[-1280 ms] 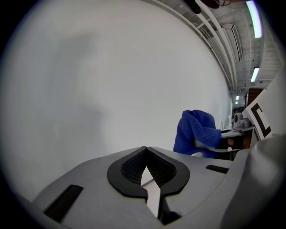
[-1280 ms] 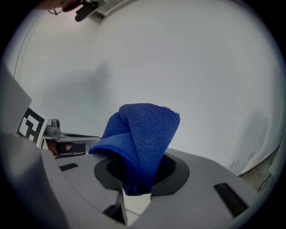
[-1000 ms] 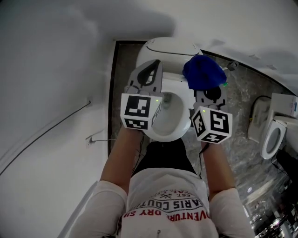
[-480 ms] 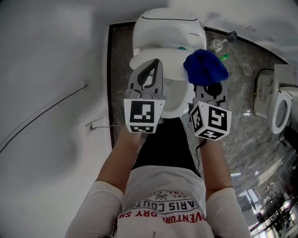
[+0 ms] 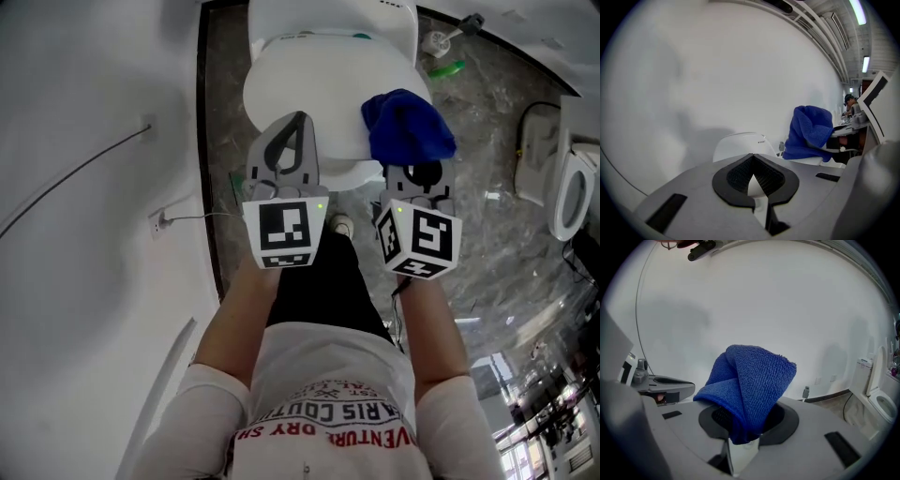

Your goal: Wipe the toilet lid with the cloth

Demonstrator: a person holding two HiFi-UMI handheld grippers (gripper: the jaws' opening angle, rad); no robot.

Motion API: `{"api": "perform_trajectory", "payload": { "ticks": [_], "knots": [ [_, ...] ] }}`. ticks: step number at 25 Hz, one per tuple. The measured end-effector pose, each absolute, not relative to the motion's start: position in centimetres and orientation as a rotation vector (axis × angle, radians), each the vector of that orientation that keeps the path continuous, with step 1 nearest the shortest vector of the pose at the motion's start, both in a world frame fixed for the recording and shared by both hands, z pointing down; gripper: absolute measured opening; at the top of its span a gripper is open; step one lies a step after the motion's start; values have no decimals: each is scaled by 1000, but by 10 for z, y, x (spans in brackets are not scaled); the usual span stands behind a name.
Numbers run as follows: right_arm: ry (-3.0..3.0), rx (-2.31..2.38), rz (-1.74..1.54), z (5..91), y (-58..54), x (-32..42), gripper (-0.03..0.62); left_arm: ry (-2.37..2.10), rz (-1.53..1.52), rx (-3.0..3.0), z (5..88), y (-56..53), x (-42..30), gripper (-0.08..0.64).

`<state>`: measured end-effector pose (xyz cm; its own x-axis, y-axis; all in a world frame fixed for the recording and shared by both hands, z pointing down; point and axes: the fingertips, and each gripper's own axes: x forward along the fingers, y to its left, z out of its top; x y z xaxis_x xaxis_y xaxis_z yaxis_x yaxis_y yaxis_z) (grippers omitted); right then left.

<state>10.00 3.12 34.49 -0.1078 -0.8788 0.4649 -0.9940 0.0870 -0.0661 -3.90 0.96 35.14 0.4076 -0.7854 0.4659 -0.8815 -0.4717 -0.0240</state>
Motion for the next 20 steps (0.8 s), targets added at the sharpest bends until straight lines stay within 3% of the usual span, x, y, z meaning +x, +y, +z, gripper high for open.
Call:
{"api": "perform_trajectory", "payload": {
  "ticks": [20],
  "knots": [
    [-2045, 1632, 685, 484, 133, 88, 87, -1404, 675, 2189, 507, 111, -55, 5]
  ]
}}
